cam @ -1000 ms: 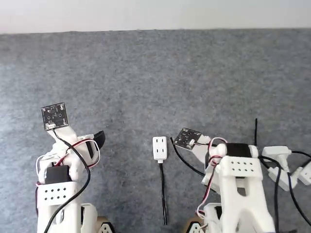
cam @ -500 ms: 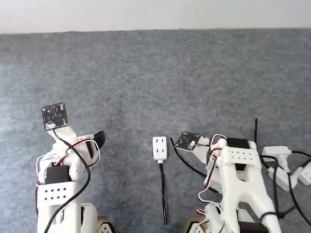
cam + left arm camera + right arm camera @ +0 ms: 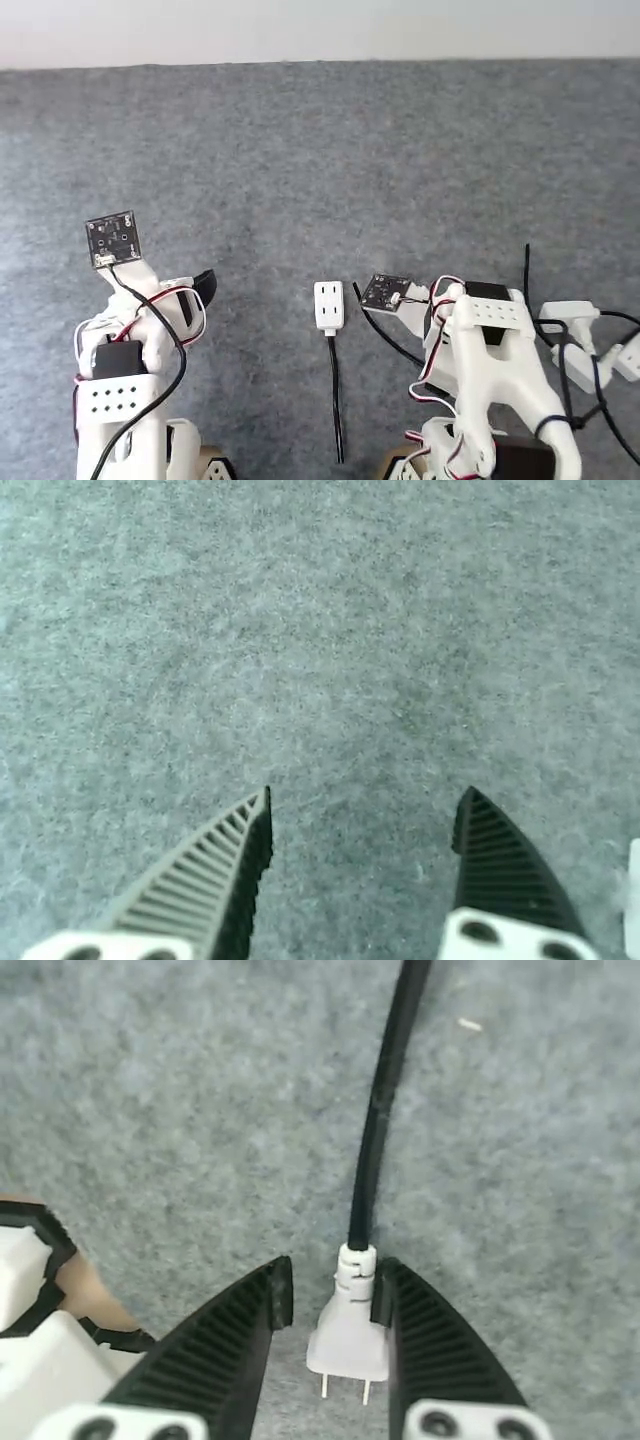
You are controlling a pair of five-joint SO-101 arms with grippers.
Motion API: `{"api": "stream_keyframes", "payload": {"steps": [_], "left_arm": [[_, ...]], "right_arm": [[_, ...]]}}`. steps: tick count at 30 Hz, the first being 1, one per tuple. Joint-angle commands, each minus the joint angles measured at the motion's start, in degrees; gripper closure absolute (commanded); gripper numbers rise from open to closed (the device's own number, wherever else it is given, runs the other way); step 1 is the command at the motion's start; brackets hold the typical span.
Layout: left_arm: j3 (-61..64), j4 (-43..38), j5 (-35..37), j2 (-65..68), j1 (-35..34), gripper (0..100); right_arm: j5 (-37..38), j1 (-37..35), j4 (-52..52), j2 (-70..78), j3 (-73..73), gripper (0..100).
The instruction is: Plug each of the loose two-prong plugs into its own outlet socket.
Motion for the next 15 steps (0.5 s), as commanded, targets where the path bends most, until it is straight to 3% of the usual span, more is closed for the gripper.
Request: {"api": "stream_keyframes", "payload": {"steps": [1, 5, 15], "left_arm": [[-0.22, -0.97, -0.44, -0.09, -0.35, 72], [-0.22, -0.97, -0.44, -0.09, -0.35, 72], [-0.22, -1.05, -0.44, -0.09, -0.35, 72]], "right_arm": [[0.88, 1.63, -1.80, 0.66, -1.85, 87.8], [0.97, 4.26, -5.67, 0.75, -1.85, 99.7], [-0.62, 5.41, -3.91, 0.13, -5.10, 98.9]]}}
